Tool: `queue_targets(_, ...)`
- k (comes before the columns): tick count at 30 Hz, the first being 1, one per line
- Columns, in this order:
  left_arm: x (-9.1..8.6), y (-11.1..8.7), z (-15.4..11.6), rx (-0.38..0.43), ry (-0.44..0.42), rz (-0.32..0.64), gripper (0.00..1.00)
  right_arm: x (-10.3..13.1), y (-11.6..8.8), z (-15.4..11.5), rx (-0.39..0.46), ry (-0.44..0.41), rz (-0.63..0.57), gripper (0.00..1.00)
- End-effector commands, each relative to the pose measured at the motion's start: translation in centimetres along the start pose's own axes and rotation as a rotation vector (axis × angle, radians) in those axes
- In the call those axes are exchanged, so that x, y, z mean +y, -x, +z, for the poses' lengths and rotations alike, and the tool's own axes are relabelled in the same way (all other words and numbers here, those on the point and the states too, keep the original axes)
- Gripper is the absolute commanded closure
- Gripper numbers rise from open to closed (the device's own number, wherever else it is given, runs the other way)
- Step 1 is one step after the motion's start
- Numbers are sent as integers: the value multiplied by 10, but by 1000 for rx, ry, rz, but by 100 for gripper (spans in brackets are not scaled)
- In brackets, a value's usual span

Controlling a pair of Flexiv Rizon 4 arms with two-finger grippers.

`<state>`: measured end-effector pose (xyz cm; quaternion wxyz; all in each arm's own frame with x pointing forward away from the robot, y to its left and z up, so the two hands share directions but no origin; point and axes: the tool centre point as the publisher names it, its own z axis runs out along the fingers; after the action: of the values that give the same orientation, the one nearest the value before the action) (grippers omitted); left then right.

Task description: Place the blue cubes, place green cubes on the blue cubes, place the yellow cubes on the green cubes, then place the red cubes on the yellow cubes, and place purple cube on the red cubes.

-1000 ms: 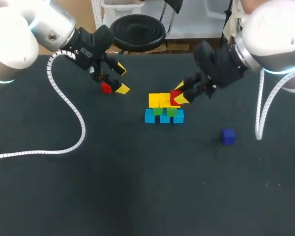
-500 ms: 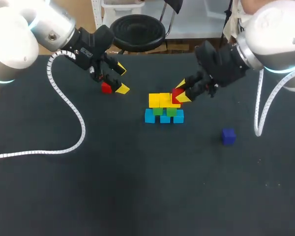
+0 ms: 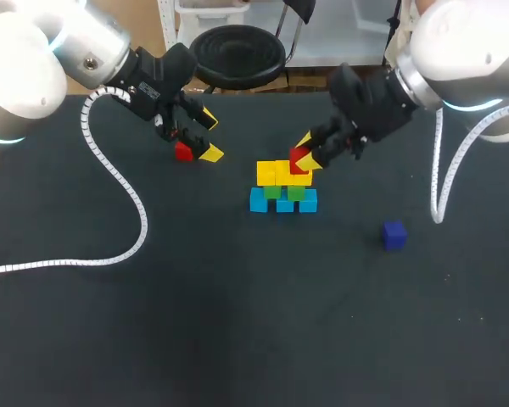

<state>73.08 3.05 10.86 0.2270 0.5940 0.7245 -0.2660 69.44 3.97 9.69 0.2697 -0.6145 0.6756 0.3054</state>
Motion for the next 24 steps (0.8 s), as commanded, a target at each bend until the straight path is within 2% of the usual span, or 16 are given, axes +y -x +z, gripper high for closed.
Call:
queue_targets(1,0,0,0,-1,1,1,0,2,-4,0,-1,-11,4,100)
queue_targets(24,0,0,0,-1,1,1,0,-12,-5,7,-18,-7,-8,100)
